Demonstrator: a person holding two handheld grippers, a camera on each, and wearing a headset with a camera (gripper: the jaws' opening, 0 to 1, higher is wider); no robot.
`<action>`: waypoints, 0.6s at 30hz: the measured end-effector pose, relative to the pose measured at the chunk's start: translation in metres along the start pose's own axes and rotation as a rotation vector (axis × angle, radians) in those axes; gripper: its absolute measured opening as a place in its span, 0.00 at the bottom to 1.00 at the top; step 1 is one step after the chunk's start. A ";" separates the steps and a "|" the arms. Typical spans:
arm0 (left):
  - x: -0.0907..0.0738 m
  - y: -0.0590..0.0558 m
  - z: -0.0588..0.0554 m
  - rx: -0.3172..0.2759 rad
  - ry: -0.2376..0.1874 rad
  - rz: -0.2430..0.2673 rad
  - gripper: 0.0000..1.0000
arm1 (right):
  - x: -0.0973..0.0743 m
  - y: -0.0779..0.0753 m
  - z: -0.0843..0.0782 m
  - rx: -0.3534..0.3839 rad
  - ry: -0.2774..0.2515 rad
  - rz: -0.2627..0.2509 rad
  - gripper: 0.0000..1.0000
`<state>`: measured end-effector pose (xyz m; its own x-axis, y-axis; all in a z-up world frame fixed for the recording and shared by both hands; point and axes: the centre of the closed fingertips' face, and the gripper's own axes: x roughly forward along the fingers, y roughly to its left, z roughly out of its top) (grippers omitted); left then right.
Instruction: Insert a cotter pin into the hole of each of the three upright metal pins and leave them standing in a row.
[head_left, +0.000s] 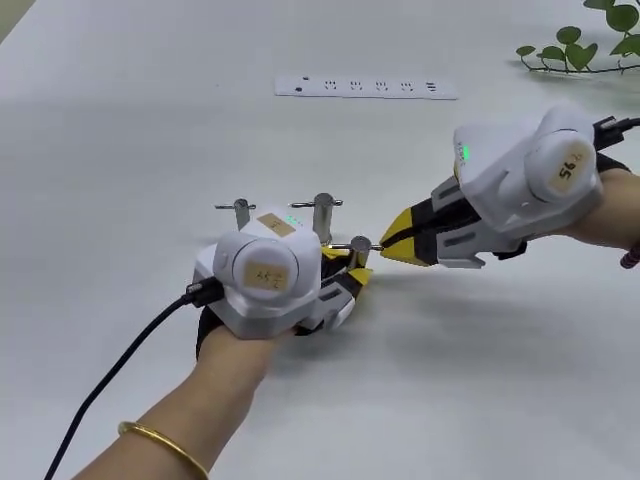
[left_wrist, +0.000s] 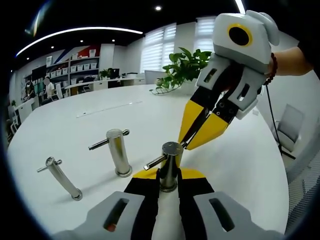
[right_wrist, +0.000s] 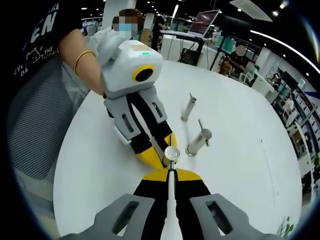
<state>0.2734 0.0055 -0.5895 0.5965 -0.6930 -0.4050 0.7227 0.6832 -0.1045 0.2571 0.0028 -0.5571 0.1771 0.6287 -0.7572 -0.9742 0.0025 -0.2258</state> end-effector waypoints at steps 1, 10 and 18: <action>0.000 0.000 0.000 0.001 0.001 0.002 0.11 | 0.001 0.000 0.001 -0.003 -0.002 0.001 0.00; 0.000 -0.001 -0.001 0.000 0.007 0.011 0.11 | 0.002 -0.001 0.001 -0.019 0.006 0.001 0.00; -0.004 0.003 -0.009 0.007 0.055 0.042 0.20 | 0.005 0.002 0.002 -0.022 0.010 0.017 0.06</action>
<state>0.2702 0.0121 -0.5966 0.6063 -0.6502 -0.4579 0.7002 0.7094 -0.0801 0.2554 0.0069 -0.5602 0.1617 0.6210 -0.7670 -0.9739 -0.0252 -0.2257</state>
